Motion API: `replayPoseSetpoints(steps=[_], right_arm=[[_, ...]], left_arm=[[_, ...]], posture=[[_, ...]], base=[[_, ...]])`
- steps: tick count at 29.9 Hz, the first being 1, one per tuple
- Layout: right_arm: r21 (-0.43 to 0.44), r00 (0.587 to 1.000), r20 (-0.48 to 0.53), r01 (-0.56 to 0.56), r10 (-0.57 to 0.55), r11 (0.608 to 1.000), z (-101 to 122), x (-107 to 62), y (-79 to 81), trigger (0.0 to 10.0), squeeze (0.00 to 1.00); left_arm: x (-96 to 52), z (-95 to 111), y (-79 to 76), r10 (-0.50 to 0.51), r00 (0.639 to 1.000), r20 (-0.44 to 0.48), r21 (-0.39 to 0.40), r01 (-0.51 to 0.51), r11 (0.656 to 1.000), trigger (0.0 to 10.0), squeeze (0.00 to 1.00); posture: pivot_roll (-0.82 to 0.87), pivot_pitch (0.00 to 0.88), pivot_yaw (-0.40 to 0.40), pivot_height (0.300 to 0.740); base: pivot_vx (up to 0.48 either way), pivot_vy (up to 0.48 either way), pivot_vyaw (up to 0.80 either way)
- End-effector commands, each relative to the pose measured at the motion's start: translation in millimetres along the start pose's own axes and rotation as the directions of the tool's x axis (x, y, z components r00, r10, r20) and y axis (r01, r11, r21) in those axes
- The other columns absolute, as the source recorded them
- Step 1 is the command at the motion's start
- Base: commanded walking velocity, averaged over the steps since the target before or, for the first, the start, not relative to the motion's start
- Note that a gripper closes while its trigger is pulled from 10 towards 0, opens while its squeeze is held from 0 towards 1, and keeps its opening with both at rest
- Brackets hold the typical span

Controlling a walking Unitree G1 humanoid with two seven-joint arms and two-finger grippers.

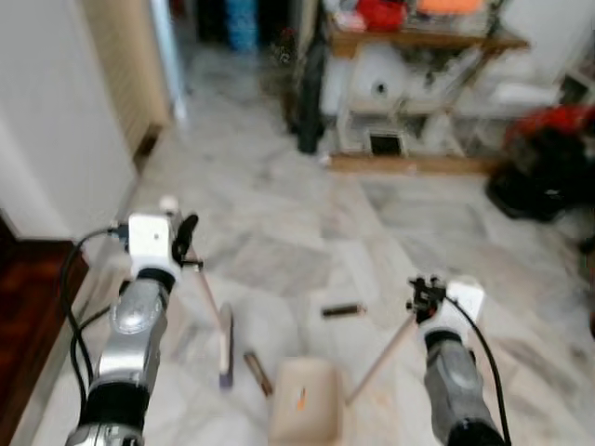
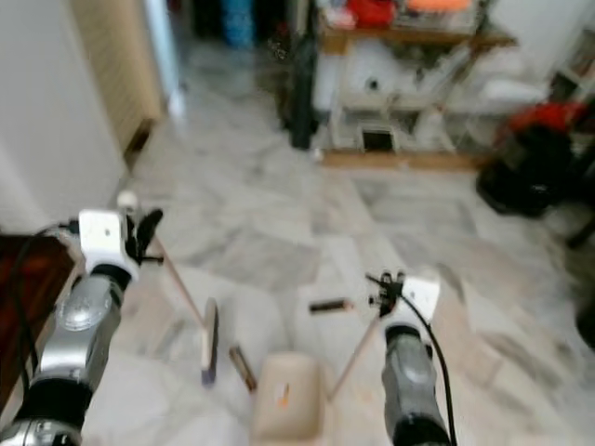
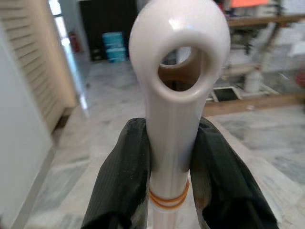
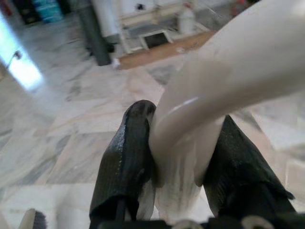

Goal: Sweep floor

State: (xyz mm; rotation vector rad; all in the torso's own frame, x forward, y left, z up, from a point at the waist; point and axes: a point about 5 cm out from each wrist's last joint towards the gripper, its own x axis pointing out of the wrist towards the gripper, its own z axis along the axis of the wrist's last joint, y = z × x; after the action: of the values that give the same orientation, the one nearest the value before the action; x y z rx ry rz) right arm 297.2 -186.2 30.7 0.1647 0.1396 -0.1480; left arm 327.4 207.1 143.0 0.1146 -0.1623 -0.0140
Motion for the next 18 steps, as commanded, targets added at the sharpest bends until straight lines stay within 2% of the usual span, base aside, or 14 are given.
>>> replayPoseSetpoints(steps=[1, 2, 15, 18], right_arm=[[-0.001, 0.999, 0.034, 0.023, -0.022, 1.0, 8.2, 2.6, -8.0, 10.0, 0.0], [0.0, 0.999, 0.037, 0.024, -0.024, 1.0, 8.5, 2.6, -8.1, 10.0, 0.0], [-0.038, 0.999, 0.039, 0.04, -0.038, 0.998, 7.9, 1.7, -12.1, 10.0, 0.0], [-0.082, 0.999, 0.034, 0.035, -0.032, 0.996, 7.8, 2.0, -13.7, 10.0, 0.0]], left_arm=[[4.9, 13.1, -7.2, -0.022, 0.997, 0.069, -0.005, 0.023, 1.0, 10.0, 0.0], [4.8, 13.1, -7.2, -0.023, 0.997, 0.069, -0.005, 0.023, 1.0, 10.0, 0.0], [2.7, 13.0, -6.0, -0.024, 0.997, 0.073, -0.004, 0.025, 1.0, 10.0, 0.0], [2.5, 12.9, -7.5, -0.04, 0.997, 0.071, -0.01, 0.041, 0.999, 10.0, 0.0]], posture=[[0.01, 0.0, -0.003, 0.74], [0.01, 0.0, -0.003, 0.74], [0.01, 0.0, -0.002, 0.74], [0.02, 0.0, -0.001, 0.74]], base=[[0.341, 0.0, -0.77], [0.341, 0.0, -0.77], [0.338, 0.0, 0.0], [0.0, 0.0, 0.0]])
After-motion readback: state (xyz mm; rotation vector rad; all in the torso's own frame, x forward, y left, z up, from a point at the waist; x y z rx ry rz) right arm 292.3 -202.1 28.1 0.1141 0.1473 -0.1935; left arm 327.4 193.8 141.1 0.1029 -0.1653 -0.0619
